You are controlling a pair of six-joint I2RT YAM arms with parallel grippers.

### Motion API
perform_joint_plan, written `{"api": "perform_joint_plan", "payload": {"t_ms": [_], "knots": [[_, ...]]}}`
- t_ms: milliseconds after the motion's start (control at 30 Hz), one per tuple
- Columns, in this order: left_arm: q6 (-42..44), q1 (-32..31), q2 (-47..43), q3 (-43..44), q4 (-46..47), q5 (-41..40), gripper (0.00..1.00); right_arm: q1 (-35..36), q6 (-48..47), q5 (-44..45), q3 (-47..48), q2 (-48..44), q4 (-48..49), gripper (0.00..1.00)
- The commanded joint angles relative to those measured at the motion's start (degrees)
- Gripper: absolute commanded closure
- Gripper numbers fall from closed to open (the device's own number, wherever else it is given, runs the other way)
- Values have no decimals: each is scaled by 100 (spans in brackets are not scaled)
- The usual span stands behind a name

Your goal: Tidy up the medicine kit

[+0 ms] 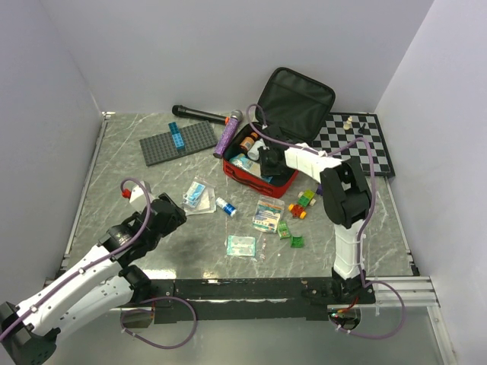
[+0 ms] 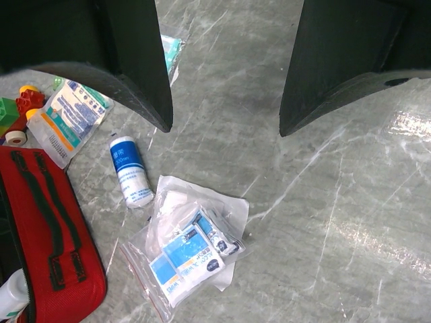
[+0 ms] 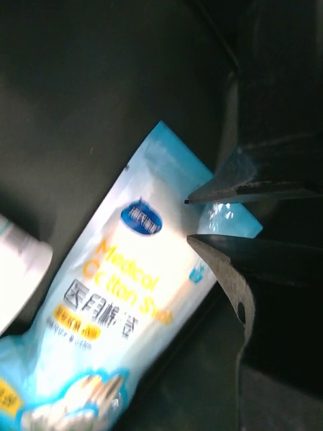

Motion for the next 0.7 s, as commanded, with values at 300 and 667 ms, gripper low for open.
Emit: {"api": "perform_joint_plan", "payload": {"t_ms": [300, 667], "knots": [[8, 10, -283, 219, 228, 44, 30, 282, 73, 840, -383, -2212, 341, 33], [-36, 1, -310, 131, 246, 211, 30, 2286, -1387, 84, -798, -1829, 194, 26]]}}
